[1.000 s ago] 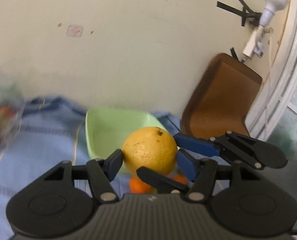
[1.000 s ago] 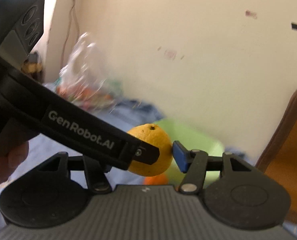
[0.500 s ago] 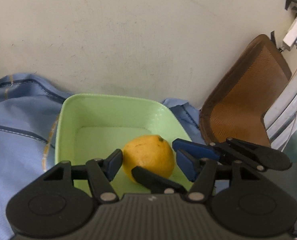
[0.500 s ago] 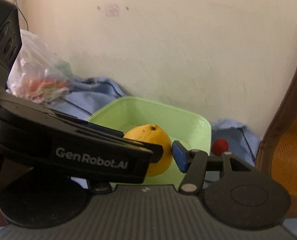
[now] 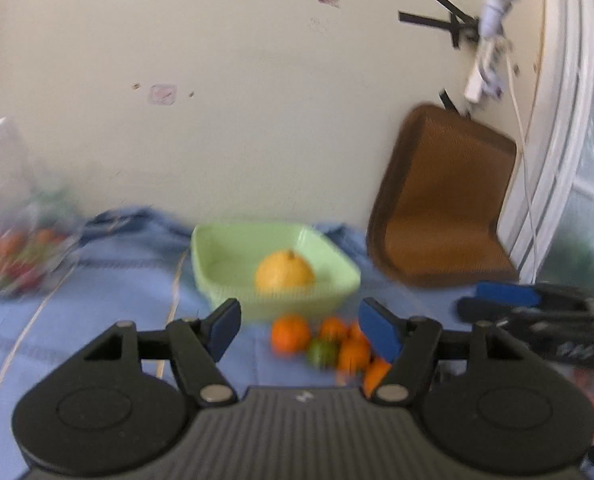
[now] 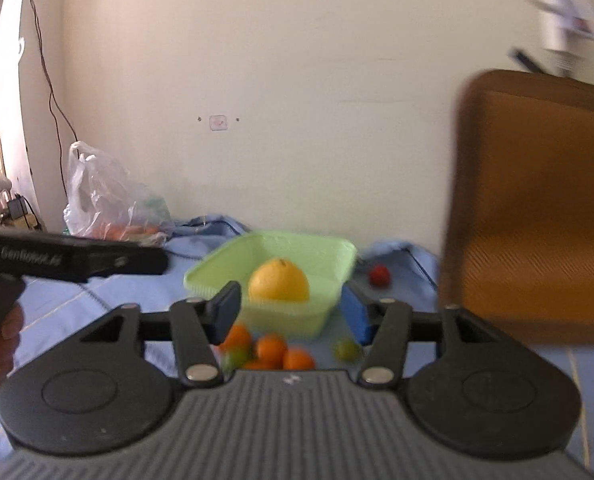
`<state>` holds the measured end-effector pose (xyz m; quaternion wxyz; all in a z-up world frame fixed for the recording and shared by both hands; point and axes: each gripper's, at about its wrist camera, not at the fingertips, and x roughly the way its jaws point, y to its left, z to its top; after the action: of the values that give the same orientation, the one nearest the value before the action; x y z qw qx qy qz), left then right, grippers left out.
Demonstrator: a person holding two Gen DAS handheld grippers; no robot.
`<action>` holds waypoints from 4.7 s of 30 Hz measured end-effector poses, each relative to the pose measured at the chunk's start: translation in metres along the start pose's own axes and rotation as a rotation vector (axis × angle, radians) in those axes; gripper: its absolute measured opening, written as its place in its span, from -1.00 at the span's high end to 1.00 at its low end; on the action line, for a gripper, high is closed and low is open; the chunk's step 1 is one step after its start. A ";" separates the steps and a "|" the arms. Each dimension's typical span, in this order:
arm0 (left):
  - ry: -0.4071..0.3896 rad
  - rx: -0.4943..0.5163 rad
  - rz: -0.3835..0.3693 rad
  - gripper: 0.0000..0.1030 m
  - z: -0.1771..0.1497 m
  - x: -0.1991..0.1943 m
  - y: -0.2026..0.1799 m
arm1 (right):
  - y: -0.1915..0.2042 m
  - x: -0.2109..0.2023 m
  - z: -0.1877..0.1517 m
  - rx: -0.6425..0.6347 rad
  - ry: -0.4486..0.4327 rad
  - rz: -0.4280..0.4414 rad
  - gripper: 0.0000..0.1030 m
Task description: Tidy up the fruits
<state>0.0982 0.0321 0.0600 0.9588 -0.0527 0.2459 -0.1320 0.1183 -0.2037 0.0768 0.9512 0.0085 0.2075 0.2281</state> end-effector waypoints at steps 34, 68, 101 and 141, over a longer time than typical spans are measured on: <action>-0.058 -0.032 0.031 -0.40 -0.108 -0.065 -0.022 | 0.043 -0.093 -0.127 0.110 -0.004 -0.174 0.10; -0.223 -0.067 -0.006 -0.70 -0.100 -0.055 -0.024 | 0.039 -0.085 -0.126 0.146 0.044 -0.173 0.10; -0.221 -0.091 -0.026 -0.83 -0.102 -0.055 -0.018 | 0.040 -0.085 -0.128 0.138 0.041 -0.170 0.10; 0.094 0.032 -0.031 -0.28 -0.079 0.011 -0.037 | 0.006 -0.042 -0.077 0.021 0.123 -0.134 0.11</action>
<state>0.0604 -0.0094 -0.0081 0.9448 -0.0348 0.2875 -0.1533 0.0504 -0.2225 0.0234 0.9496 -0.0094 0.2682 0.1617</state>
